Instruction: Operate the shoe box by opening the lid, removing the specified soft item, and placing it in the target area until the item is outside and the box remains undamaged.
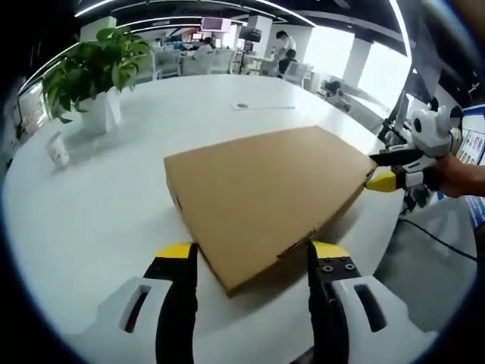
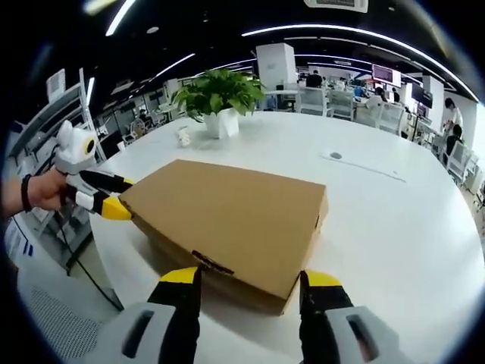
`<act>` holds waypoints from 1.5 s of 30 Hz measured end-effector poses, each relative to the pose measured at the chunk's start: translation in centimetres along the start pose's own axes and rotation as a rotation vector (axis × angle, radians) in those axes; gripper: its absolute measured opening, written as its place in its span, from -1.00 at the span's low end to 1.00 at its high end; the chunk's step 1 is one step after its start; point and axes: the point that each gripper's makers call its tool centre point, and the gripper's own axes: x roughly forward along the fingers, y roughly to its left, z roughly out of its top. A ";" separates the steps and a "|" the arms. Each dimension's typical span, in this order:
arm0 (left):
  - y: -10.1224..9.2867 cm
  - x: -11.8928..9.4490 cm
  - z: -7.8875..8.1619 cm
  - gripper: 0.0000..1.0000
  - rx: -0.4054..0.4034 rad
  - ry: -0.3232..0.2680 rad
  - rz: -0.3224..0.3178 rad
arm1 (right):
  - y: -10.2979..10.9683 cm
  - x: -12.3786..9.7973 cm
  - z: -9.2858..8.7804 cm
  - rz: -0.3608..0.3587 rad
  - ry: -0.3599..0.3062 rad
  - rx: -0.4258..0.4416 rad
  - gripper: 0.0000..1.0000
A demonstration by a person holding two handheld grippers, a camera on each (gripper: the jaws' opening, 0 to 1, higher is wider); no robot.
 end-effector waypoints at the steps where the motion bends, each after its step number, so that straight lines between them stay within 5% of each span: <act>1: 0.0 -0.1 0.1 0.14 -0.002 -0.004 0.000 | -0.1 -0.1 0.1 0.001 -0.006 0.001 -0.02; 26: -0.3 -1.7 2.0 0.08 -0.024 -0.083 -0.030 | -0.2 -1.4 1.9 0.023 -0.055 -0.086 -0.05; 38: -0.2 -2.4 3.3 0.08 -0.024 -0.115 -0.039 | -0.3 -2.0 3.2 -0.004 -0.087 -0.270 -0.07; 45: -0.3 -2.8 4.3 0.07 -0.037 -0.144 -0.044 | -0.6 -2.1 4.1 -0.016 -0.111 -0.288 -0.06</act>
